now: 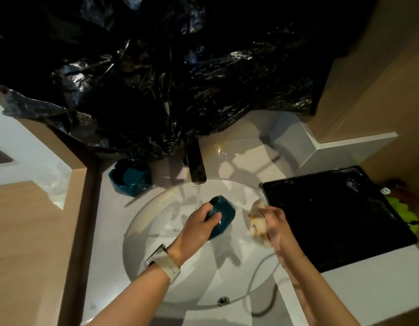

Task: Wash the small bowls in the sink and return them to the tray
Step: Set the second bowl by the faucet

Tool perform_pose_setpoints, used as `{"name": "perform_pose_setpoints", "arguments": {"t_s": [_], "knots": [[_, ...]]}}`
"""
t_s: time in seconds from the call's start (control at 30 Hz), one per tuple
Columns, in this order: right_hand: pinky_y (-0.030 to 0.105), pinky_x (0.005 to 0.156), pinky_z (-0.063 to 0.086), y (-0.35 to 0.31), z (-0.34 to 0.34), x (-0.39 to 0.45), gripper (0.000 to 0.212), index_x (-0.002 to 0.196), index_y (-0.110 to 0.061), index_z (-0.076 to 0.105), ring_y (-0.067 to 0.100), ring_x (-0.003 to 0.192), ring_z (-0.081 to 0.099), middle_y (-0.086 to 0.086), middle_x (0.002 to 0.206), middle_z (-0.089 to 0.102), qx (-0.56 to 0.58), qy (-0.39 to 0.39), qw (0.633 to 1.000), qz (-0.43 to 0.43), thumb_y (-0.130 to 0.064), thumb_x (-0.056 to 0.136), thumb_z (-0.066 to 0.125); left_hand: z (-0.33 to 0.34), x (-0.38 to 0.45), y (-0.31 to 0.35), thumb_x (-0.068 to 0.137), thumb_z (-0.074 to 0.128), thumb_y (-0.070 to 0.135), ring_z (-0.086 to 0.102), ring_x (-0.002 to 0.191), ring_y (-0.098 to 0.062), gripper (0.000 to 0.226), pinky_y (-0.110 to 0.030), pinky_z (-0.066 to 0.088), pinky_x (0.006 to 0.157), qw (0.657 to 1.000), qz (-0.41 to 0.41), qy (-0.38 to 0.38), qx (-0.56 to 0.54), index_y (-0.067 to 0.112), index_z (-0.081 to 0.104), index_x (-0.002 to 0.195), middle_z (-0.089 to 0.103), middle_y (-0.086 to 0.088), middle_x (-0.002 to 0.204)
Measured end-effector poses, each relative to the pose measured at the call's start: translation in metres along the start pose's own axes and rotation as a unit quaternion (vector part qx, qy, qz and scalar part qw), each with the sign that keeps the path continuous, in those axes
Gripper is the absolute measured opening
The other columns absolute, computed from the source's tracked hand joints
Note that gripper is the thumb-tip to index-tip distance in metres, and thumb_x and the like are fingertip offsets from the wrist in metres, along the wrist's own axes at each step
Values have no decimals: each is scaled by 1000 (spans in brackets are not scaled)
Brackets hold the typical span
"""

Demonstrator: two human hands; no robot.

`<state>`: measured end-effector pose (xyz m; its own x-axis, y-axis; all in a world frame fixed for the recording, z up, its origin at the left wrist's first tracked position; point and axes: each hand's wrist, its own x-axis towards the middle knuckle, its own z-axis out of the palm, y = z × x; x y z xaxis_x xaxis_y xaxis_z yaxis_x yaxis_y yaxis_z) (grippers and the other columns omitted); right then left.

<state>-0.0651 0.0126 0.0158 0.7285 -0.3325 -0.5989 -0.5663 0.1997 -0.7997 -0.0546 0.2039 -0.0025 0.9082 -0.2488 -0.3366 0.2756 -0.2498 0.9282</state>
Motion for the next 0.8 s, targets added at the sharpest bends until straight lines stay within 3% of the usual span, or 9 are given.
{"name": "perform_pose_setpoints", "arguments": {"t_s": [0.1,0.27,0.37,0.43,0.5,0.53,0.63,0.73,0.8], "knots": [[20,46,48,-2,-17,-2,18,104,-3,49,16,61,56,9,77,56,-18,26,996,-78,-14,94,58,15,11,6,95,51,30,55,81,-17,26,-25,42,74,978,143,28,148,4,58,97,60,-4,88],[19,50,45,-11,-36,13,13,85,-7,50,10,51,55,3,57,58,-70,-4,982,-177,-7,91,61,43,44,31,94,47,33,61,79,-26,30,-31,35,77,883,270,140,358,9,64,92,68,-5,86],[33,66,45,-18,-43,26,16,83,-12,52,22,68,54,14,73,55,-98,-23,980,-174,-12,87,67,54,76,42,86,62,22,65,79,-27,14,-28,31,80,846,237,191,437,11,69,91,70,-4,83],[35,67,44,-21,-48,35,17,79,-14,54,24,70,53,16,75,55,-86,-41,981,-166,-12,85,70,57,97,44,78,71,17,65,70,-26,6,-27,30,77,832,221,202,468,14,69,82,68,-3,73],[35,67,44,-25,-51,43,14,80,-15,58,25,70,54,18,76,58,-75,-66,983,-151,-14,84,71,59,117,44,76,65,16,64,64,-25,3,-27,30,74,824,224,220,472,14,66,76,65,-2,68],[34,67,45,-26,-52,47,12,83,-14,60,25,70,55,17,77,60,-67,-74,985,-144,-13,84,71,60,125,44,79,60,16,64,68,-26,6,-27,31,76,824,214,234,470,13,66,78,65,-3,71],[35,70,52,-27,-53,53,15,95,-3,62,23,74,59,16,82,63,-23,-70,993,-87,-10,84,71,61,135,43,96,50,12,56,110,-27,18,-29,25,98,840,129,225,477,9,64,106,65,-8,108],[21,52,48,-30,-61,55,23,88,3,66,18,59,58,14,70,62,-9,-96,995,-39,-19,86,69,57,147,36,93,50,3,51,115,-30,21,-38,29,101,851,95,216,469,7,66,106,62,-11,113],[22,44,43,-31,-67,56,26,84,3,67,20,53,59,18,66,65,-20,-109,994,-14,-24,88,67,54,154,36,96,48,11,52,111,-29,14,-32,33,96,868,65,232,435,11,60,101,61,-8,105]]}}
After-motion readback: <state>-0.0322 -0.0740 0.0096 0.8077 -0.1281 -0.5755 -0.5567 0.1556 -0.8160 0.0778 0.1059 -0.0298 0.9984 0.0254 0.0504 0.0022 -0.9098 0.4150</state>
